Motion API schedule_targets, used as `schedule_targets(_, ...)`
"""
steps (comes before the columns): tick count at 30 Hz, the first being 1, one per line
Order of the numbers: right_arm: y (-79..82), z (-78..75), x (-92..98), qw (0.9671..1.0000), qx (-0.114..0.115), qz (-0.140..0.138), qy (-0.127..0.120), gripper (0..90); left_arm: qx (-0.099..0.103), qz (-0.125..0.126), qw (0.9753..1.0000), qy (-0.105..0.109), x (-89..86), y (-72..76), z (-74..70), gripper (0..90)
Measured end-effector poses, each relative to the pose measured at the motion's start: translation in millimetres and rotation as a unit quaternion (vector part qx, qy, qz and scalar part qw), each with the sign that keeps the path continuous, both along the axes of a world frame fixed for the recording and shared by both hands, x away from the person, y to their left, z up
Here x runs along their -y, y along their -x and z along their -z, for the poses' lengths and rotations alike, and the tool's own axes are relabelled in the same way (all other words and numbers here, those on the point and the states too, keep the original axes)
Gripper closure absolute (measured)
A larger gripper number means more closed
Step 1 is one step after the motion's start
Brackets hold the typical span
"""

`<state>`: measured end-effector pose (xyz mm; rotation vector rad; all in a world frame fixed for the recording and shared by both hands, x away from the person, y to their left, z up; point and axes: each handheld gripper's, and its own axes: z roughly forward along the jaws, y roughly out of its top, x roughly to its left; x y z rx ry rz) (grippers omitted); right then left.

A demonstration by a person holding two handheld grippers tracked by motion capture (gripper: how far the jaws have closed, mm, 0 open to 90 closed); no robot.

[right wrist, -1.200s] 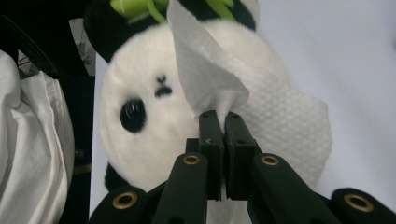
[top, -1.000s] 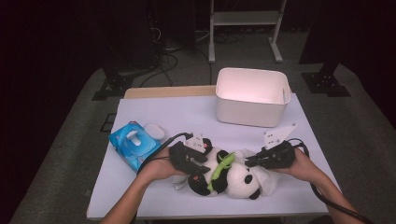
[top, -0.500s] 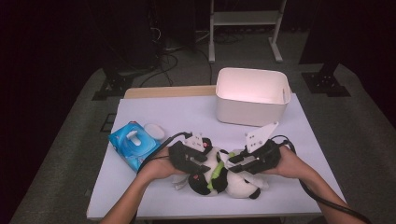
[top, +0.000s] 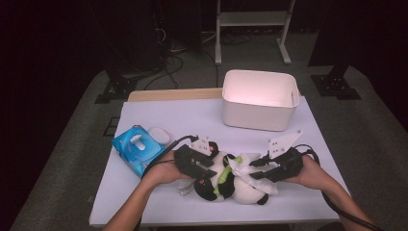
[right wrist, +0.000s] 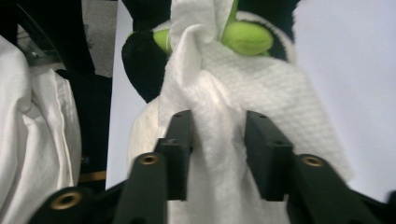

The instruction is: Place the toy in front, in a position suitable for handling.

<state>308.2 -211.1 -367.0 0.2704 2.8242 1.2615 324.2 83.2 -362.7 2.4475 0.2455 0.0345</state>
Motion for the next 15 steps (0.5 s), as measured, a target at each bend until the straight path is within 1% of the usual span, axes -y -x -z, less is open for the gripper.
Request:
schedule_targets(4, -1.4, 5.1, 3.8, 0.9999, -0.001, 0.000, -0.012, 75.3, 0.004, -0.001, 1.0000, 0.002, -4.3, 0.5, -3.0, 59.1)
schedule_targets(6, -1.4, 5.5, 7.9, 0.9998, -0.002, 0.002, -0.020, 78.0, 0.007, -0.004, 1.0000, 0.002, -8.0, 2.3, -6.1, 58.2)
schedule_targets(10, 1.2, 6.2, 17.0, 0.9996, -0.003, 0.007, -0.026, 83.8, 0.009, 0.000, 1.0000, -0.002, -10.7, 5.2, -7.7, 57.9)
schedule_targets(13, 2.0, 9.9, 26.0, 0.9995, -0.008, 0.013, -0.029, 86.2, 0.009, -0.001, 1.0000, -0.002, -10.7, 6.8, -7.6, 57.8)
schedule_targets(15, 3.7, 12.8, 30.9, 0.9993, -0.012, 0.019, -0.030, 86.5, 0.009, 0.003, 0.9999, -0.008, -10.1, 6.8, -6.4, 57.8)
